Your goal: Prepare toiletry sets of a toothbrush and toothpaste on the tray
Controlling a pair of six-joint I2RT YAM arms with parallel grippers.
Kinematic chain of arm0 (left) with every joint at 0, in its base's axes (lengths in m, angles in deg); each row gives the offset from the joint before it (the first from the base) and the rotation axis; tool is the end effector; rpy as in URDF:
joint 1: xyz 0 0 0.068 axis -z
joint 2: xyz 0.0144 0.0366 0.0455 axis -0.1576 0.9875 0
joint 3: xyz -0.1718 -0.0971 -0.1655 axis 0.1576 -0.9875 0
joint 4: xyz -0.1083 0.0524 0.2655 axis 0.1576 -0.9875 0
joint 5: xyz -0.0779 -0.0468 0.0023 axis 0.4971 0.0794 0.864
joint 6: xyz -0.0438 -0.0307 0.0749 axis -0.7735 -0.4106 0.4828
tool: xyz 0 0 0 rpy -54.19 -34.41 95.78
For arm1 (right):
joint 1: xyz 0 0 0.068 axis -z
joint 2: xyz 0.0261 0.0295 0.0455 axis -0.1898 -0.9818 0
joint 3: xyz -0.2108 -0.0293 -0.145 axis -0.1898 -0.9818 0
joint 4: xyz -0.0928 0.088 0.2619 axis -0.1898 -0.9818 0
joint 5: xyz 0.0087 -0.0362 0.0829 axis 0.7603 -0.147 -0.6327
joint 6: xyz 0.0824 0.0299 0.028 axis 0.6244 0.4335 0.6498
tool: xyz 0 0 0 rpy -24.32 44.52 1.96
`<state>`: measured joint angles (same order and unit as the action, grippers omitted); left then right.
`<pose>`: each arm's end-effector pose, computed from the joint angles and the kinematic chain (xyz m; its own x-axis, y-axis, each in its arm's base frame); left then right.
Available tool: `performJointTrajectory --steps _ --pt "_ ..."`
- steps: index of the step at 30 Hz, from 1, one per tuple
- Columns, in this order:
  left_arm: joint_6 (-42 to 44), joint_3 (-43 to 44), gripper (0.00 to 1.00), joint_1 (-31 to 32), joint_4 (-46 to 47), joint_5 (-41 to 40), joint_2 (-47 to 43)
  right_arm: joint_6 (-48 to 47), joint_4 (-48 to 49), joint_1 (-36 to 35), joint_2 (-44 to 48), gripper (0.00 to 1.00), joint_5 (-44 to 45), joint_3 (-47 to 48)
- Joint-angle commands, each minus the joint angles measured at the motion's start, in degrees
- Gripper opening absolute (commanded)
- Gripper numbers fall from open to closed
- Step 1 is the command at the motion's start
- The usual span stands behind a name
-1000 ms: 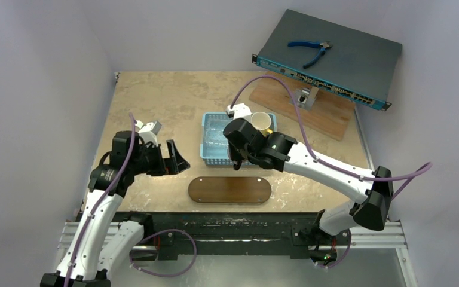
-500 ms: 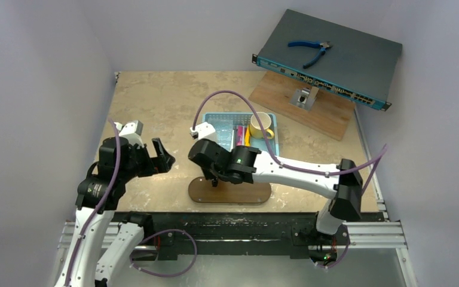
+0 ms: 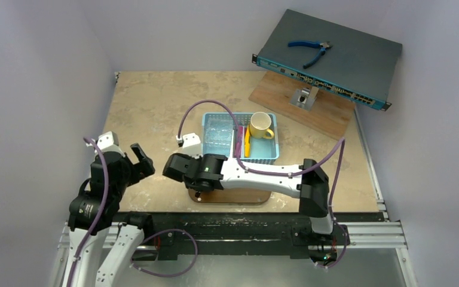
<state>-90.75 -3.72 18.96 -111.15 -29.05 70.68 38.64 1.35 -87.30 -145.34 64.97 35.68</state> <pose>0.1580 -0.0093 0.3093 -0.4874 -0.4334 -0.7580 -0.3069 0.8978 -0.3160 0.1518 0.4400 0.2392 -0.7054 -0.1692 -0.6883 -0.3394 0.9332 0.1184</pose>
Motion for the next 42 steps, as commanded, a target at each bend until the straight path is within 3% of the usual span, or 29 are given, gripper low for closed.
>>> performJointTrajectory --steps 1,8,17,42 --pt "-3.6 1.9 1.00 0.2 -2.7 -10.0 -2.7 8.3 -5.8 -1.4 -1.7 0.00 5.9 7.3" --pt "-7.3 2.9 1.00 0.3 -6.3 -16.5 -5.0 16.1 -12.9 -1.9 -6.4 0.00 7.5 13.2" --pt "-10.2 3.6 0.98 0.4 -8.9 -20.6 -6.5 20.9 -14.4 -1.9 -8.7 0.00 7.2 14.4" --pt "-12.6 4.1 0.96 1.2 -11.0 -23.7 -7.6 20.5 -13.2 -1.9 -12.6 0.00 4.9 16.8"
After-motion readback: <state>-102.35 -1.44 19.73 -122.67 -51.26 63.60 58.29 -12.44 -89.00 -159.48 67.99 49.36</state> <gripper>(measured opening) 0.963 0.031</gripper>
